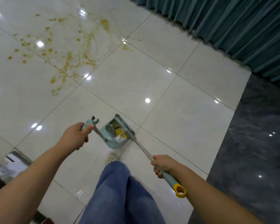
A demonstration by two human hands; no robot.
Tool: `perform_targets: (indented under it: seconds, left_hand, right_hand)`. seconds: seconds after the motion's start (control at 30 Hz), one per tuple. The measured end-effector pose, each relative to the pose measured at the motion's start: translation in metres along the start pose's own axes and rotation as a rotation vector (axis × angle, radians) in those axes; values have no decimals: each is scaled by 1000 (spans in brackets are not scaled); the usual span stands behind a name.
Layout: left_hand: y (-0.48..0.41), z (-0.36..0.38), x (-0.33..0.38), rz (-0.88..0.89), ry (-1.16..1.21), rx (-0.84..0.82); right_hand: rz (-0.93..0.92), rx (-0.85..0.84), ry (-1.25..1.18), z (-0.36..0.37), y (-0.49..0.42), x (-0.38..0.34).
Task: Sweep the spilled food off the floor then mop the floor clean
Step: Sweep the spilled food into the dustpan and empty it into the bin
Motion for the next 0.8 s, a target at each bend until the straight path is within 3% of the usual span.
perform_targets:
  seconds: [0.13, 0.33, 0.53, 0.8]
  left_hand:
    - [30, 20, 0, -51, 94, -15]
    - [72, 16, -8, -62, 69, 132]
    - [91, -28, -37, -140, 289, 288]
    - [90, -113, -93, -233, 472, 427]
  right_hand:
    - [-47, -11, -120, -21, 11, 37]
    - [-151, 68, -9, -48, 32, 35]
    - [-207, 79, 62, -25, 57, -18]
    - [-231, 70, 200, 68, 68, -133]
Point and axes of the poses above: each hand's wrist, its own y-axis away from the middle knuckle, its own z-axis out of the palm, x = y × z, the point moved 5 cm from there along -y, towards the middle knuckle, and after that the axes turned 11 degrees about z, right-handed, at the moved point
